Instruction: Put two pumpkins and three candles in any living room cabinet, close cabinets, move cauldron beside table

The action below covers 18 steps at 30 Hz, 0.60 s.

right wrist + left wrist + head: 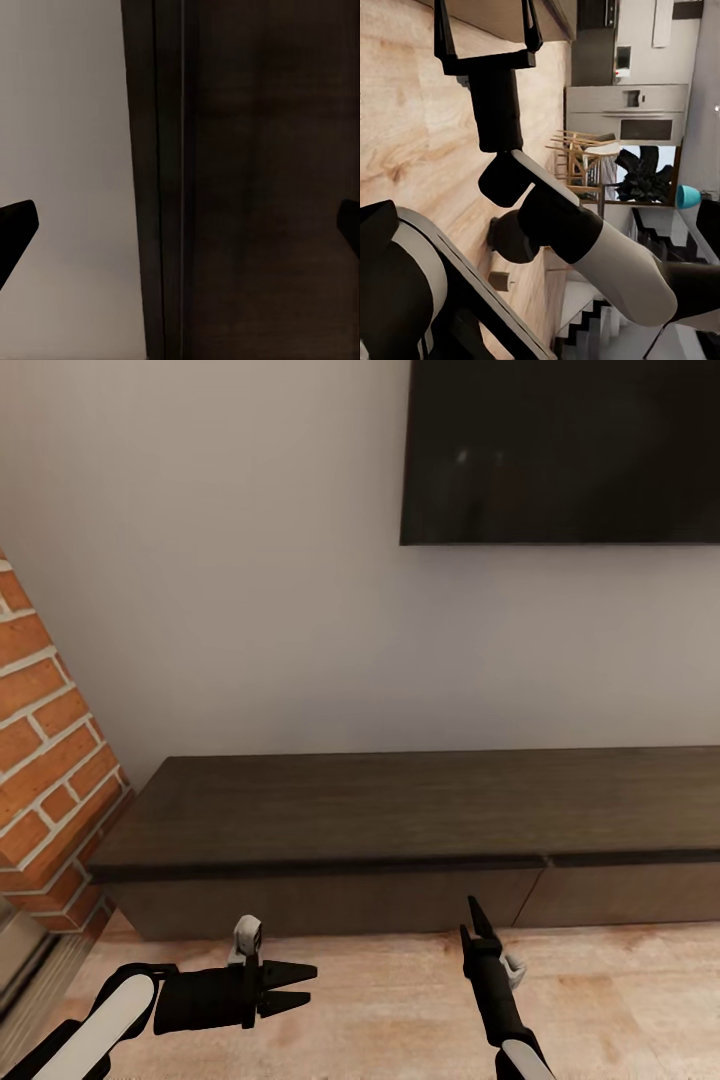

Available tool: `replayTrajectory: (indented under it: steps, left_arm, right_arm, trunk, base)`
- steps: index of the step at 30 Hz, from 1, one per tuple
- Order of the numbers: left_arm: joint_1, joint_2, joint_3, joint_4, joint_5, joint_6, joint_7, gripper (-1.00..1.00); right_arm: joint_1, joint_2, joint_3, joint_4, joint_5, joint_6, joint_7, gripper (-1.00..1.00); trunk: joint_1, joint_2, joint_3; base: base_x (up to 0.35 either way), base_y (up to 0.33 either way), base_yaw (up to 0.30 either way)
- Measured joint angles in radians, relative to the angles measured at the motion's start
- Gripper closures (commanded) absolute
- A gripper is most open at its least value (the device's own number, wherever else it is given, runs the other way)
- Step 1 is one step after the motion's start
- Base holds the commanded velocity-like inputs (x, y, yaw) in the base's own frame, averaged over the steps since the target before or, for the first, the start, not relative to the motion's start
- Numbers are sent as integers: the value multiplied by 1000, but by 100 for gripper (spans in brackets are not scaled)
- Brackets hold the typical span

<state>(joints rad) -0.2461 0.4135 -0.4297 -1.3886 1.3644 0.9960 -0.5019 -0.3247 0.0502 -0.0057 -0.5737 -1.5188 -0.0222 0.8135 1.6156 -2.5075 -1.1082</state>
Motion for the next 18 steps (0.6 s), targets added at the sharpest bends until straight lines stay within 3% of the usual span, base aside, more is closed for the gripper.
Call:
replayTrajectory:
  steps: [18]
  left_arm:
    - [0, 0, -1, 0, 0, 0, 1, -100]
  right_arm:
    - [0, 1, 0, -1, 0, 0, 23, -100]
  trunk:
    - [1, -1, -8]
  base:
    - [26, 0, 0]
